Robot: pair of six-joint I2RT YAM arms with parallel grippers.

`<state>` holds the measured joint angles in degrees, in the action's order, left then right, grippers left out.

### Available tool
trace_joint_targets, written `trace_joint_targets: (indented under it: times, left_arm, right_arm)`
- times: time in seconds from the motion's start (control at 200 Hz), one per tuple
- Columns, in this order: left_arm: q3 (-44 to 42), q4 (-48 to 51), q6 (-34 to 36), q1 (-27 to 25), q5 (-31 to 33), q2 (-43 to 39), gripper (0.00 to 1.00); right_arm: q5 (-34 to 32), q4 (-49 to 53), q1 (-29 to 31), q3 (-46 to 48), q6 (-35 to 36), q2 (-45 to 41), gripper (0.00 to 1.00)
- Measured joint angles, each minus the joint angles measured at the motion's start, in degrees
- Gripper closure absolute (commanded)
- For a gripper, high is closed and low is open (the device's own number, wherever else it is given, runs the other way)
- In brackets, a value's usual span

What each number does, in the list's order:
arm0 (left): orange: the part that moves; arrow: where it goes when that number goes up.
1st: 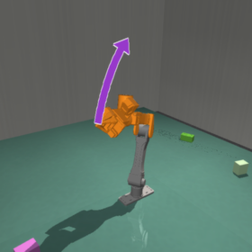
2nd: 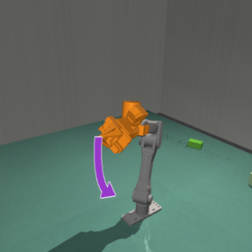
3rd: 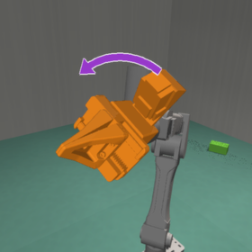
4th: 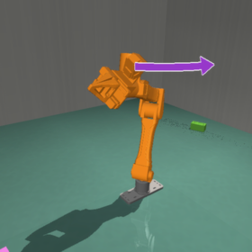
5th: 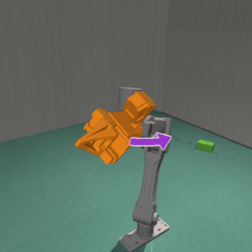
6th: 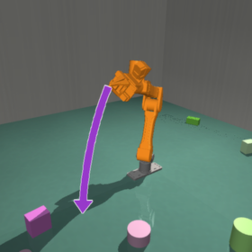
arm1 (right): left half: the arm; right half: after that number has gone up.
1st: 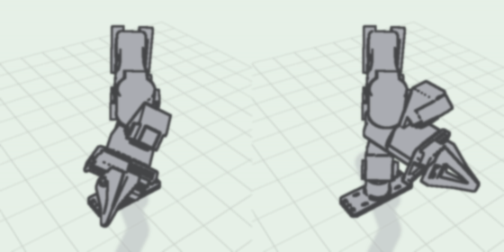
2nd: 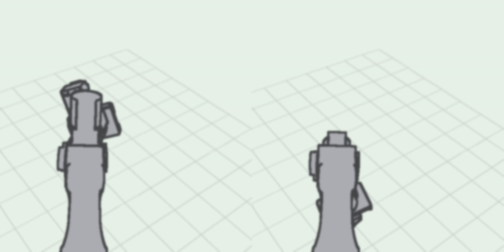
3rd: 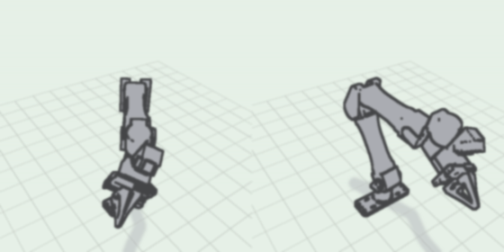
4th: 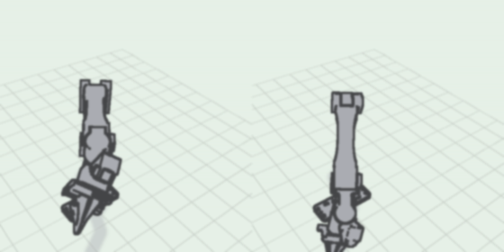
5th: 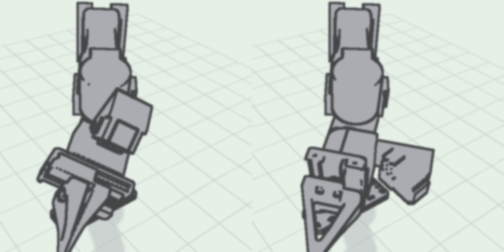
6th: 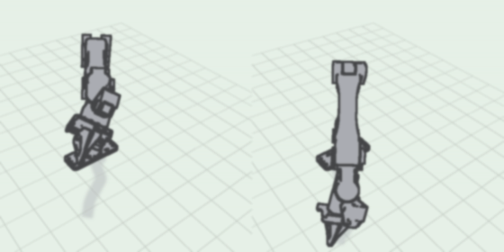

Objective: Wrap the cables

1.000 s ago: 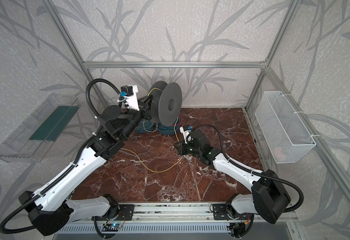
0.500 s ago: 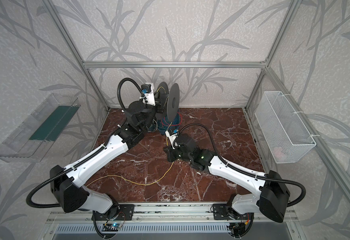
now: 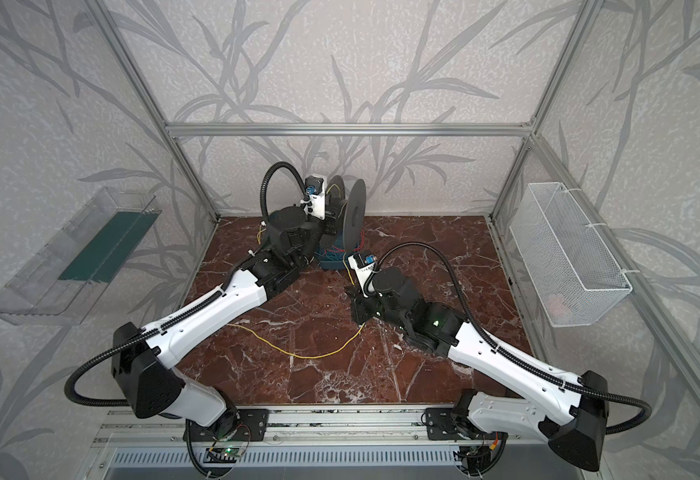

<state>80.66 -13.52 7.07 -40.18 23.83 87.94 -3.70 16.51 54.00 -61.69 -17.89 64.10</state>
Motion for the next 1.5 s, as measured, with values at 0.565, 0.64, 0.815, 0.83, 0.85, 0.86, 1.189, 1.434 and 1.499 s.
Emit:
trace_joint_targets:
  times: [0.565, 0.64, 0.815, 0.83, 0.85, 0.86, 1.189, 1.434, 1.499]
  left_arm:
    - [-10.4, 2.67, 8.35, -3.52, -3.39, -4.33, 1.0]
    - [-12.22, 3.28, 9.6, -4.17, -3.96, -5.97, 1.0]
    - [-14.1, 5.14, 12.0, -4.79, -5.2, -8.85, 1.0]
    - [-14.36, 5.31, 12.24, -4.85, -5.53, -9.22, 1.0]
    - [-14.64, 5.4, 12.44, -4.92, -5.92, -9.62, 1.0]
    - [-14.86, 5.46, 12.63, -5.01, -6.1, -9.88, 1.0]
    - [-19.69, 9.97, 18.4, -8.31, -10.69, -16.06, 1.0]
    - [-21.97, 14.97, 22.21, -8.48, -13.0, -21.66, 1.0]
    - [-22.16, 16.68, 22.53, -8.41, -13.07, -22.71, 1.0]
  right_arm:
    - [1.33, 12.15, -10.16, -13.53, 11.5, 3.8, 1.0]
    - [3.54, 12.24, -12.44, -14.27, 12.04, 4.35, 1.0]
    - [11.45, 12.02, -19.56, -14.29, 11.69, 5.22, 1.0]
    - [12.52, 11.89, -20.37, -14.08, 11.5, 5.22, 1.0]
    - [13.55, 11.72, -21.07, -13.79, 11.41, 5.22, 1.0]
    - [14.16, 11.61, -21.49, -13.6, 11.23, 5.2, 1.0]
    - [23.52, 11.67, -27.21, -11.41, 9.6, 5.62, 1.0]
    - [26.29, 10.69, -32.22, -11.43, 9.79, 9.03, 0.84]
    - [26.88, 10.05, -34.32, -11.43, 9.31, 9.75, 0.77]
